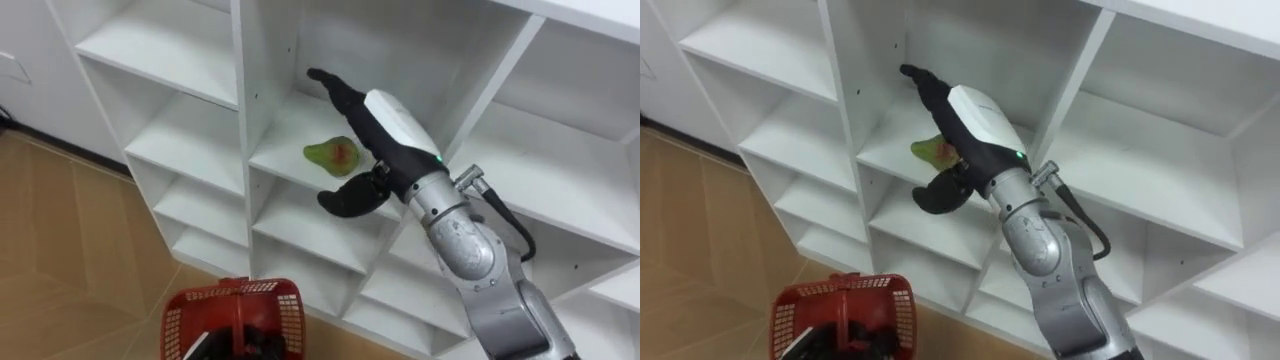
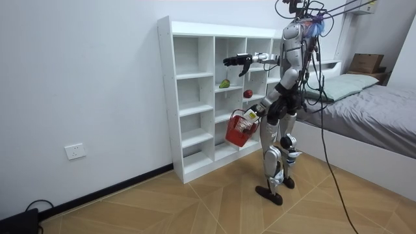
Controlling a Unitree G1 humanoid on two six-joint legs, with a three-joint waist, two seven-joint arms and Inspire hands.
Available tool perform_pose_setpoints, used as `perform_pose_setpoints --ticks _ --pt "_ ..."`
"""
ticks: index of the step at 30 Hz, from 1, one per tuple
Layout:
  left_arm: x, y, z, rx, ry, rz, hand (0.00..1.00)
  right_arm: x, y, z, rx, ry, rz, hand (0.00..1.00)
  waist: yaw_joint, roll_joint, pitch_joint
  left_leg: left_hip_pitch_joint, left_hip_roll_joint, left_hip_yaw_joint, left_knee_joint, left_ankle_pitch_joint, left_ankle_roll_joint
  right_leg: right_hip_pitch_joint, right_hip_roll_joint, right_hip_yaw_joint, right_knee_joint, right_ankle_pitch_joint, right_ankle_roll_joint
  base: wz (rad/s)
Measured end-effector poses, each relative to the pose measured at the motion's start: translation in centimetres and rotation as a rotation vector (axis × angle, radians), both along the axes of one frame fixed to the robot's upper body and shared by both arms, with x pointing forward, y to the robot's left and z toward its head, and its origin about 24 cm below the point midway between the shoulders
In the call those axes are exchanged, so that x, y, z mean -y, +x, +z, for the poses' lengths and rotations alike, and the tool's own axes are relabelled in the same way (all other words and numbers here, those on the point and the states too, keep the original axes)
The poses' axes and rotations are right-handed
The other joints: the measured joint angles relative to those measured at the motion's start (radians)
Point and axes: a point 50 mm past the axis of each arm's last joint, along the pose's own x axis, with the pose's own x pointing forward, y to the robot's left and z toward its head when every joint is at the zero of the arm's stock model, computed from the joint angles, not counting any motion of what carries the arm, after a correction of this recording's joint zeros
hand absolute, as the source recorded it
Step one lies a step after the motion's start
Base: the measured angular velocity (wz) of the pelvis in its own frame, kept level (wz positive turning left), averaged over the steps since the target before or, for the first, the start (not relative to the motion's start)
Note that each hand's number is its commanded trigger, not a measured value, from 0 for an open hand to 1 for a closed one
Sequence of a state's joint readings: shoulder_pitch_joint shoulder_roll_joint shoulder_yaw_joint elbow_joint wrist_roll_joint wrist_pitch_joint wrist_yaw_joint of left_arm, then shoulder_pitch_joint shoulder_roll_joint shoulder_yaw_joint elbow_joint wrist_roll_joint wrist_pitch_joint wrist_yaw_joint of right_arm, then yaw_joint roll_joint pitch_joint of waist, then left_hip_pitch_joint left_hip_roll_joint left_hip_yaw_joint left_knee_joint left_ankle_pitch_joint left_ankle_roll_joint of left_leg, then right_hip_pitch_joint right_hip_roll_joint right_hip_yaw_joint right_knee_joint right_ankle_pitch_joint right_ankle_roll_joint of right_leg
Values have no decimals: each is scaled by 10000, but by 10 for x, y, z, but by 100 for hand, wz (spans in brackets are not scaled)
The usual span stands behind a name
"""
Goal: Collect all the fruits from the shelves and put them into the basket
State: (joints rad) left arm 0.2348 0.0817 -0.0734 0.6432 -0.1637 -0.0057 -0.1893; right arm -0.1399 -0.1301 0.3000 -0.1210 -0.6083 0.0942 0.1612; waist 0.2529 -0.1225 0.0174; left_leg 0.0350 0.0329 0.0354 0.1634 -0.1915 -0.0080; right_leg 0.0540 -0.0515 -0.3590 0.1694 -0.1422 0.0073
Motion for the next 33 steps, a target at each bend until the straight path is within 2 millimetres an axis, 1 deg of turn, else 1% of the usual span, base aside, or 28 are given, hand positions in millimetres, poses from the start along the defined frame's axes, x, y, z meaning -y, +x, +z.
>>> perform_pose_setpoints --ticks 4,7,9,10,12,19,25,30,33 --pt "-3 -1 0 -6 68 46 100 7 6 -10 -261 -402 -411 0 3 -130 -20 -69 -6 -105 3 32 -11 -5 2 -84 0 0 0 9" --pt "-7 0 1 24 111 241 100 14 17 -22 -602 -730 -822 0 20 -276 37 -68 -12 -126 62 63 -13 -3 -3 -98 -2 0 0 1" --pt "-8 0 2 88 133 288 100 15 21 -24 -632 -780 -980 0 15 -325 52 -78 -13 -139 58 63 -13 -6 -6 -127 -4 0 0 0" --pt "-9 0 2 103 146 286 100 16 22 -26 -632 -797 -1079 0 16 -345 44 -81 -14 -150 50 63 -13 -7 -7 -137 -4 0 0 0" --pt "-9 -1 2 93 150 297 100 17 23 -26 -552 -780 -1176 0 20 -358 42 -83 -15 -165 46 63 -13 -5 -9 -158 -4 0 0 2" --pt "-10 -3 3 118 188 294 100 20 26 -36 -703 -887 -1417 0 27 -373 43 -70 -41 -215 70 69 -3 11 -41 -230 -9 -4 7 0" --pt "-12 -7 6 192 213 373 100 22 29 -38 -683 -739 -1653 0 49 -365 48 -82 -85 -316 80 84 20 29 -84 -257 -17 -10 16 1" --pt "-13 -9 6 201 222 409 100 23 29 -38 -671 -643 -1732 0 45 -321 79 -90 -92 -419 33 83 20 103 -78 -304 -18 -22 35 6" --pt "-13 -9 7 223 229 411 100 23 29 -38 -669 -640 -1735 0 51 -332 70 -80 -93 -439 54 83 20 124 -78 -344 -17 -23 36 1"
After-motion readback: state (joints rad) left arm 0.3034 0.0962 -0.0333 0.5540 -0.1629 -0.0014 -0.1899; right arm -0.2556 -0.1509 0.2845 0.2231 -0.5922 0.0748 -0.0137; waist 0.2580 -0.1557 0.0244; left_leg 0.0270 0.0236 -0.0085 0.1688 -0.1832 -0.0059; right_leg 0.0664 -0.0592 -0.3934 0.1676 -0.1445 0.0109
